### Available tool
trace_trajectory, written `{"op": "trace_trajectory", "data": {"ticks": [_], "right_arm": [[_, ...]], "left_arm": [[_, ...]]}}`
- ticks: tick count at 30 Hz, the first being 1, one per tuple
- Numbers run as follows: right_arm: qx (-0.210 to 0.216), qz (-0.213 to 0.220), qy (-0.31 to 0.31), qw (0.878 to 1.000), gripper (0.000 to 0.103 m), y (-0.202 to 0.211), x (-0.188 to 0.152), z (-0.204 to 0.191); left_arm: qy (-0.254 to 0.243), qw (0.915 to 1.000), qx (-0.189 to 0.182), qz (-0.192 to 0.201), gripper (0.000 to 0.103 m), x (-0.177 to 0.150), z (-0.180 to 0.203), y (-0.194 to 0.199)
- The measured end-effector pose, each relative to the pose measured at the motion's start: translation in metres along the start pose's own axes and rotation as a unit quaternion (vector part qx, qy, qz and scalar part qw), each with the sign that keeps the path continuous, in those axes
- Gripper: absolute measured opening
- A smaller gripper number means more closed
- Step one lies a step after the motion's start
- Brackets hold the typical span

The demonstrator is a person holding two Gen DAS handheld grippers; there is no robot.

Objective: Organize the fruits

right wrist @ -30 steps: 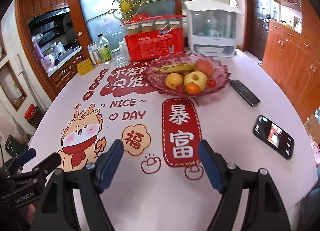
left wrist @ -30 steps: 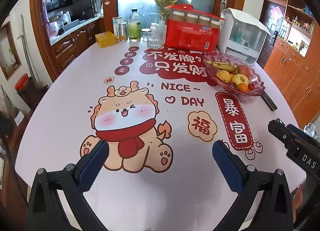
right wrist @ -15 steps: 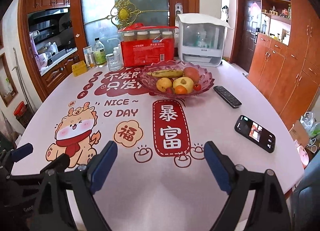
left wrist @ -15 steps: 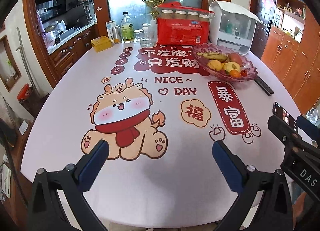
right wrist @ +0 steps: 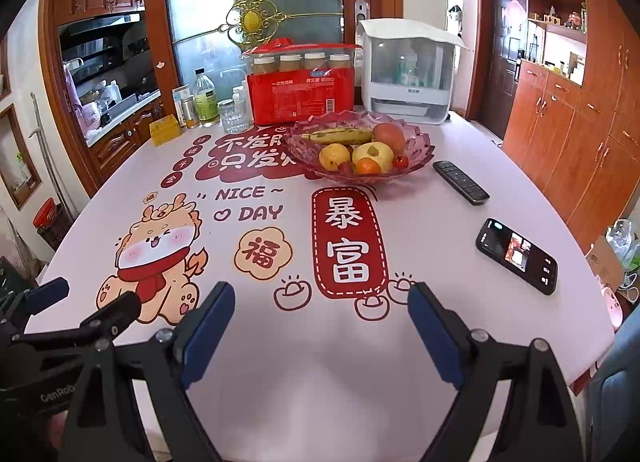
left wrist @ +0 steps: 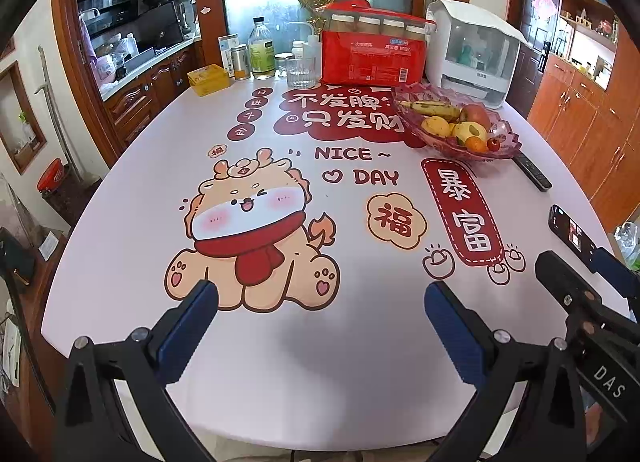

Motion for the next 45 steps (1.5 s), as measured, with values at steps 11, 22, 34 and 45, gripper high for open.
{"op": "trace_trajectory", "data": {"ticks": [11,22,34,45], "right_arm": [[0.005,0.002,0.000,1.000,0.089,-0.0006,0.0009,-0.0020],[0.008,0.005,-0.001,1.000,0.089,0.0005,0.0017,-0.0045],[0.010,0.005,-0.003,1.000,0.089,0.0002,0.0014,-0.0062],[0.011,0.005,-0.005,1.000,0.089,-0.0004,0.0012,-0.0064]], "left_arm": [[0.001,1.0000,0.000,-0.002,0.103,-0.0001,0.0008,-0.0002],[0.000,1.0000,0.000,-0.003,0.103,-0.0002,0.0020,-0.0001],[0.001,1.0000,-0.002,-0.004,0.103,-0.0003,0.0038,-0.0002],[0.001,1.0000,-0.003,-0.006,0.102,-0.0009,0.0060,-0.0003]]}}
Point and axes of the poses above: each gripper's, at about its wrist camera, not at the fingertips, and y roughly against the way its jaws point, z to its right, x to its top, the point moved 10 cm from there along -y, roughly the way its jaws point, and after that the axes turned 8 degrees about x, right-handed, at the moved point
